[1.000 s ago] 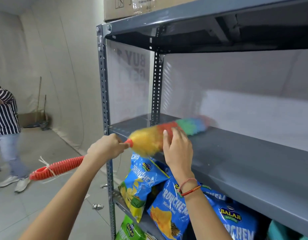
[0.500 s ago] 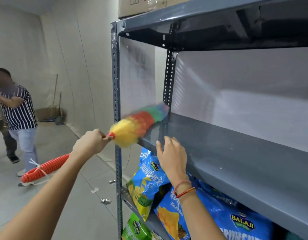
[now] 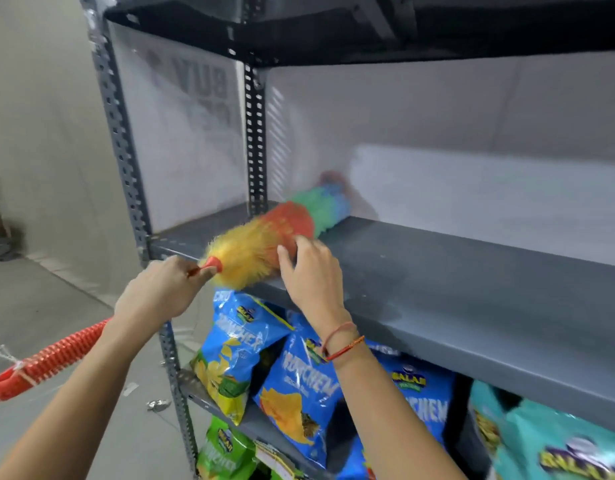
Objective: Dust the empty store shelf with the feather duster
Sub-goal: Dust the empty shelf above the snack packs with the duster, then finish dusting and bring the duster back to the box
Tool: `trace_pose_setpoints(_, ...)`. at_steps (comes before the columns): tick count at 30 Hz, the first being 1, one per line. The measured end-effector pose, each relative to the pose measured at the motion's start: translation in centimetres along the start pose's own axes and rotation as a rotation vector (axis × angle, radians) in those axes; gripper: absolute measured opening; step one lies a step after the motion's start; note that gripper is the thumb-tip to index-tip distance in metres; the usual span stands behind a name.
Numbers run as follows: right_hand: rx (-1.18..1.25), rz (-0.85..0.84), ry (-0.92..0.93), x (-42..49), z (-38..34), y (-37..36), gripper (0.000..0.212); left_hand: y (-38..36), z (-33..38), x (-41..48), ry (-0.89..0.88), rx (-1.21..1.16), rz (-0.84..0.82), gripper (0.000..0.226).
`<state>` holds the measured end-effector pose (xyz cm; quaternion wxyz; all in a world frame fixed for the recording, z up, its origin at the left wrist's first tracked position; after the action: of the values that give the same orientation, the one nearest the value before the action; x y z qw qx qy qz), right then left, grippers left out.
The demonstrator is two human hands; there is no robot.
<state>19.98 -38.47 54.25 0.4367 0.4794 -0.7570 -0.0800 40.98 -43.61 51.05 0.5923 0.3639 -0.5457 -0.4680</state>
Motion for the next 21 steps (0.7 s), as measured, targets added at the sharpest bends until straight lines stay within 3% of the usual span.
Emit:
trace_pose_setpoints(3,-0.045,0.078,-0.035,0.0,1.5,3.3,0.031,-0.8,2.2,0.9,-0.097,0.004,-0.004,0.056)
trace_pose_setpoints(7,-0.096,0.218,-0.064,-0.6,3.4,8.0,0.034,-1.2,3.3,2.1,-0.172,-0.021,0.123,0.078)
trace_pose_setpoints(8,-0.109,0.249,-0.070,-0.7,3.7,9.0,0.034,-1.9,3.7,2.4,-0.172,-0.044,0.082,0.082)
trace_pose_setpoints(10,-0.146,0.323,-0.094,-1.5,4.5,11.5,0.032,-4.0,6.3,3.0,-0.259,-0.116,-0.001,0.081)
trace_pose_setpoints(12,-0.169,0.379,-0.108,-2.2,4.8,13.4,0.030,-2.8,9.2,1.9,-0.317,-0.156,0.077,0.074)
trace_pose_setpoints(16,-0.250,0.461,-0.167,-4.6,5.9,17.4,0.029,0.7,19.0,-3.9,-0.592,-0.193,0.084,0.043)
trace_pose_setpoints(19,-0.332,0.523,-0.229,-7.0,7.0,20.9,0.030,1.2,24.3,-7.4,-0.788,-0.237,0.034,0.069)
trace_pose_setpoints(21,-0.348,0.564,-0.274,-8.7,7.7,22.9,0.031,1.0,27.2,-9.5,-0.907,-0.262,-0.011,0.065)
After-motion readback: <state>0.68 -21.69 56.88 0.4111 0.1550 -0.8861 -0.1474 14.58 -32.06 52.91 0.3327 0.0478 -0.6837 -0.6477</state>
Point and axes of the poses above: each hand's wrist, its own x-axis towards the middle knuckle, its own y-axis out of the back of the hand, z = x × y, the point moved 9 cm from there along x, towards the middle knuckle, and after that the axes turned 15 degrees about x, right-handed, at the moved point
